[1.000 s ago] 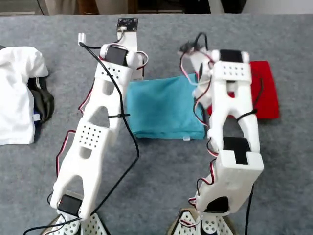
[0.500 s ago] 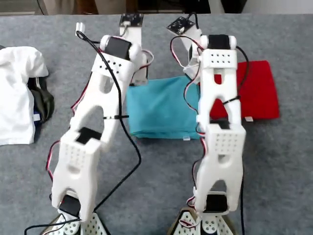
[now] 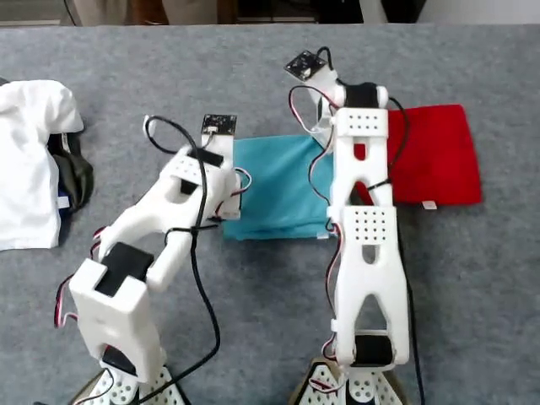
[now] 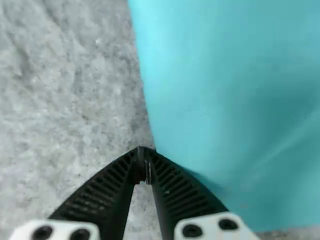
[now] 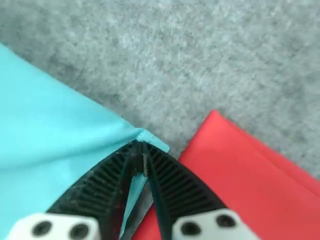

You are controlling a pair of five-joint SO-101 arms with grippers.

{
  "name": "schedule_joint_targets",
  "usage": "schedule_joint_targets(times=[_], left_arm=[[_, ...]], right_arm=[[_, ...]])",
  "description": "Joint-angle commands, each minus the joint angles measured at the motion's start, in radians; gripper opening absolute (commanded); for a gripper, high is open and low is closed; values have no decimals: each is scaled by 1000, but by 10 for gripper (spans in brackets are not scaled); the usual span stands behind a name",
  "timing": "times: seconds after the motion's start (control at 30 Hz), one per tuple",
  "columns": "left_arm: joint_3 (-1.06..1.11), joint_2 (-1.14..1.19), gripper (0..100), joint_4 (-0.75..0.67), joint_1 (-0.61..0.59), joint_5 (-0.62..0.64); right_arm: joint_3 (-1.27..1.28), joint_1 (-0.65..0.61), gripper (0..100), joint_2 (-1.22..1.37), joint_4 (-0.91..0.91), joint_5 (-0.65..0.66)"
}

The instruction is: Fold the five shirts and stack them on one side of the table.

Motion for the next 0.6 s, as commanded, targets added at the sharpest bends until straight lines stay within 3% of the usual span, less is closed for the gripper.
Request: schedule_joint_targets(times=[0.0,0.13,0.4,0.57], left_arm=[[29,-45,19,-35,3,-2],[29,-50,19,-35,6,-3],[-140,-70,19,38,-26,-3],[-341,-10,20,-17,-110,25]], right_arm=[[-110,27,2,22,-11,-11],[-105,27,2,-2,-14,-11],[-96,31,2,-208,199,-14],[74,61,3,-389,201,-152]])
